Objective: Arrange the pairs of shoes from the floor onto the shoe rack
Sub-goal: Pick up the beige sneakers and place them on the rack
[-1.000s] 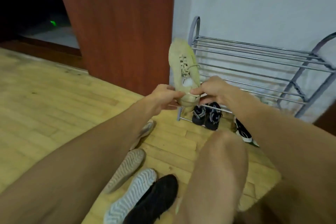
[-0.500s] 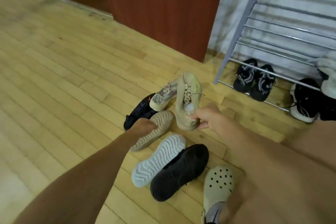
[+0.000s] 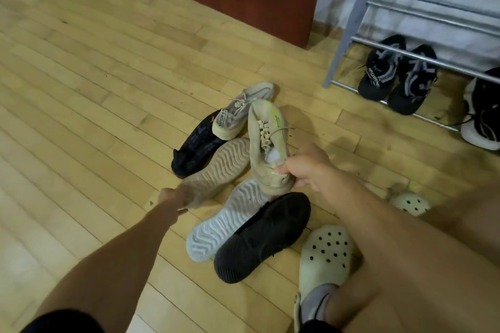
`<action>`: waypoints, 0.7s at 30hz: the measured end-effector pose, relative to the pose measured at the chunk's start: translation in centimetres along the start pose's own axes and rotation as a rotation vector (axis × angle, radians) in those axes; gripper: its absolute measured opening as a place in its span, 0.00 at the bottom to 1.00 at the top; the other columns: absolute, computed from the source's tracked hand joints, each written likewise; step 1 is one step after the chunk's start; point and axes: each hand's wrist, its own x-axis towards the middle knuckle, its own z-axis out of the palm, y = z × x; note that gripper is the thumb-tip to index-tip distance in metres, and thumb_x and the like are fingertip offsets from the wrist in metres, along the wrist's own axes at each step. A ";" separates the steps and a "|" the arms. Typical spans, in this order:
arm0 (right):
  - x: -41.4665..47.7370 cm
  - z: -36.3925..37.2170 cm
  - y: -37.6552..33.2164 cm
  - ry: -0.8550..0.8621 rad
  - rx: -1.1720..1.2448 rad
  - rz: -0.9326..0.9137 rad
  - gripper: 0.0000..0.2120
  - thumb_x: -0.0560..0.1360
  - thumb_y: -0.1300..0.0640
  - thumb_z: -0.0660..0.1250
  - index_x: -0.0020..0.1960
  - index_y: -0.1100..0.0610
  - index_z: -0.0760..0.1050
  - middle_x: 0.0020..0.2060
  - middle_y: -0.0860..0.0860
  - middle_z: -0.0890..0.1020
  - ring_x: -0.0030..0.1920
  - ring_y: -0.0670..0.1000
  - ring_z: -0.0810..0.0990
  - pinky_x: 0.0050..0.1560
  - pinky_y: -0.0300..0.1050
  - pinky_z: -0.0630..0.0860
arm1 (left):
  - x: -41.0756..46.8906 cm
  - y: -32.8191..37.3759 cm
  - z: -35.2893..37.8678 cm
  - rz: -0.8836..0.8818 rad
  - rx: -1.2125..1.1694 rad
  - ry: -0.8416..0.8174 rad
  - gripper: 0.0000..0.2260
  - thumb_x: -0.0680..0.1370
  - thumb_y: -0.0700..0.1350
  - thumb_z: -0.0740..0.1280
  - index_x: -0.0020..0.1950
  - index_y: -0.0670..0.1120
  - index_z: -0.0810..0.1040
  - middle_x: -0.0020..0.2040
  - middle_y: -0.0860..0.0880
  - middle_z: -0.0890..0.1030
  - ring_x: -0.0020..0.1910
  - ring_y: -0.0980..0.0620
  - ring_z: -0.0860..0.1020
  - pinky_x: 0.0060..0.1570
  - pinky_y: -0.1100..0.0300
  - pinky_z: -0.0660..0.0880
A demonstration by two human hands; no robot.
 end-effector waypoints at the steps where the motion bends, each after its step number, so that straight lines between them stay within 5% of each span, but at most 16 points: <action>1: 0.0 -0.4 0.1 -0.005 0.011 0.006 0.24 0.66 0.61 0.77 0.60 0.63 0.77 0.54 0.59 0.83 0.49 0.58 0.84 0.48 0.53 0.83 | -0.1 -0.2 0.1 -0.001 -0.004 0.002 0.11 0.80 0.43 0.63 0.57 0.36 0.74 0.53 0.39 0.79 0.37 0.48 0.75 0.35 0.56 0.76; 5: 0.0 -1.4 0.4 -0.007 0.055 0.021 0.25 0.65 0.61 0.77 0.61 0.62 0.77 0.54 0.59 0.83 0.47 0.58 0.84 0.47 0.54 0.83 | -2.6 -0.5 0.7 0.022 0.030 -0.100 0.12 0.73 0.44 0.73 0.47 0.38 0.75 0.46 0.42 0.79 0.38 0.48 0.77 0.39 0.56 0.79; 8: -0.4 -1.4 0.3 0.015 0.098 0.013 0.25 0.66 0.61 0.77 0.62 0.62 0.76 0.55 0.59 0.82 0.48 0.58 0.84 0.45 0.53 0.83 | -5.0 -0.2 1.1 0.178 -0.003 -0.111 0.15 0.71 0.42 0.75 0.55 0.41 0.78 0.44 0.44 0.80 0.42 0.47 0.79 0.43 0.54 0.79; 11: -1.6 -1.0 0.3 0.005 0.135 0.011 0.24 0.67 0.62 0.77 0.61 0.62 0.77 0.56 0.59 0.82 0.49 0.59 0.84 0.45 0.52 0.83 | -8.3 -0.7 2.0 0.614 0.305 0.037 0.15 0.70 0.43 0.74 0.54 0.44 0.76 0.45 0.49 0.75 0.44 0.48 0.75 0.41 0.56 0.73; 16: -3.4 -0.4 0.4 0.000 0.158 0.005 0.23 0.66 0.65 0.76 0.60 0.64 0.78 0.56 0.59 0.82 0.50 0.59 0.83 0.44 0.51 0.82 | -10.7 -4.5 3.5 1.226 0.846 0.201 0.16 0.72 0.38 0.69 0.58 0.48 0.76 0.58 0.47 0.73 0.55 0.47 0.69 0.55 0.56 0.69; 19: -4.4 -0.5 0.6 0.003 0.169 0.010 0.24 0.65 0.65 0.77 0.60 0.64 0.77 0.56 0.60 0.82 0.50 0.60 0.84 0.42 0.50 0.83 | -10.0 -6.8 4.0 1.024 1.064 0.034 0.17 0.76 0.47 0.62 0.65 0.51 0.72 0.62 0.48 0.71 0.58 0.45 0.67 0.58 0.54 0.67; 21: -5.0 -1.1 1.0 0.026 0.192 0.014 0.23 0.66 0.65 0.77 0.60 0.65 0.77 0.56 0.60 0.82 0.50 0.60 0.83 0.40 0.49 0.82 | -9.4 -7.4 3.6 0.885 1.047 -0.121 0.14 0.76 0.48 0.61 0.60 0.50 0.76 0.60 0.48 0.74 0.59 0.43 0.70 0.57 0.51 0.70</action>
